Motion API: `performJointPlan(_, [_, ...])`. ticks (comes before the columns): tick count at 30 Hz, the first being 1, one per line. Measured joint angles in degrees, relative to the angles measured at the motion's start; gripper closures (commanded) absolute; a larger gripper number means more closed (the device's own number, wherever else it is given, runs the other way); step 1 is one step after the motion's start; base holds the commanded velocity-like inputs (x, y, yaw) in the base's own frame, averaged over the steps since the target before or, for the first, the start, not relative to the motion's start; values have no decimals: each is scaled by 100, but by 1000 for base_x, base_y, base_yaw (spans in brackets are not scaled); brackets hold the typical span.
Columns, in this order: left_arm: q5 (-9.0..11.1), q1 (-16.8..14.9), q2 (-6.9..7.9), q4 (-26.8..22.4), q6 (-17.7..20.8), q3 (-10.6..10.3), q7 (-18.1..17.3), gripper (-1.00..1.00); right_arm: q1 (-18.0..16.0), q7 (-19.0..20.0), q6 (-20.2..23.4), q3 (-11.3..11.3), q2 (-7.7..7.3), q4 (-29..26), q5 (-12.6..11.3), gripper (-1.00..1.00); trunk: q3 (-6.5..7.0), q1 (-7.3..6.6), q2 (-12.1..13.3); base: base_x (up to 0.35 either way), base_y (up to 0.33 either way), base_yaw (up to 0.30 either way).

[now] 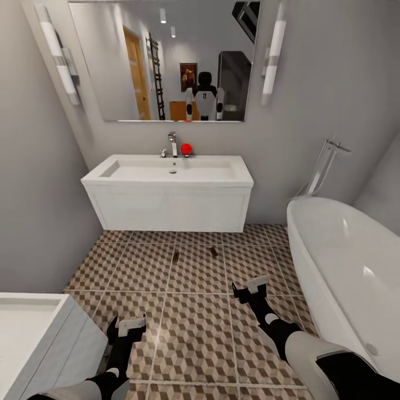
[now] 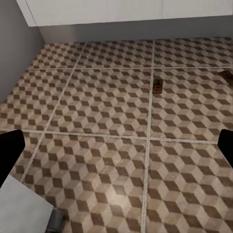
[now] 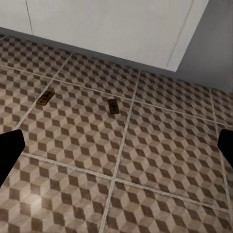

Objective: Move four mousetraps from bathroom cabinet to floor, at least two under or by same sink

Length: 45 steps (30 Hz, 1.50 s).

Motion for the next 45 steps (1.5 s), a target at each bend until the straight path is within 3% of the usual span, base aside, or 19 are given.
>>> performJointPlan(45, [0,1,0,1,2,-4,0,-100,0,31,0,3,0,0,-1,-100,809,-989,1806,0,0,0])
